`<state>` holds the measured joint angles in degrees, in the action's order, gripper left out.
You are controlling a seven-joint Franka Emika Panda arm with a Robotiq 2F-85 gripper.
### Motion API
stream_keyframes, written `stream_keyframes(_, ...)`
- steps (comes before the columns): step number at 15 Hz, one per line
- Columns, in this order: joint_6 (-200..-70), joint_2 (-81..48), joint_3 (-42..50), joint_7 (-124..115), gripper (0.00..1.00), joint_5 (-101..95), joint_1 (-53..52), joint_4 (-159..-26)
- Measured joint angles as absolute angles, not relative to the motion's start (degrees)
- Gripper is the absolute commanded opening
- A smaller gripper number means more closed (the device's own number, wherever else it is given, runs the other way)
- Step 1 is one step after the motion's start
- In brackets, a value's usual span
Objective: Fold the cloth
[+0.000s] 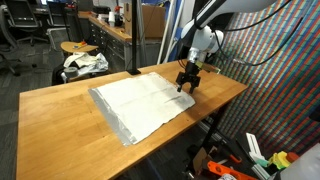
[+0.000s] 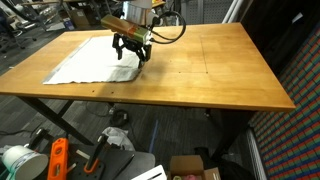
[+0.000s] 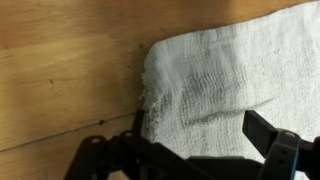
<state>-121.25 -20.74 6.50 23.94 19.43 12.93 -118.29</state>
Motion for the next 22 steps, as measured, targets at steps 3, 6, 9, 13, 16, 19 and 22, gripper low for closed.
stream_keyframes(3, -124.3, -21.7, 6.0, 23.9, 1.0, 20.0, 13.2, -118.3)
stream_keyframes(6, -126.8, -22.9, 5.9, 23.9, 1.0, 20.0, 13.3, -118.3)
stream_keyframes(9, -127.2, -23.4, 5.8, 23.9, 1.0, 19.4, 13.3, -118.3)
stream_keyframes(13, -126.9, -23.4, 5.4, 24.9, 1.0, 18.1, 13.3, -118.4)
stream_keyframes(16, -126.9, -23.4, 5.1, 26.1, 1.0, 18.1, 13.4, -118.7)
stream_keyframes(19, -126.9, -23.2, 4.8, 27.7, 0.88, 17.9, 13.4, -119.1)
stream_keyframes(22, -126.9, -23.0, 4.7, 29.2, 0.58, 17.3, 13.5, -119.4)
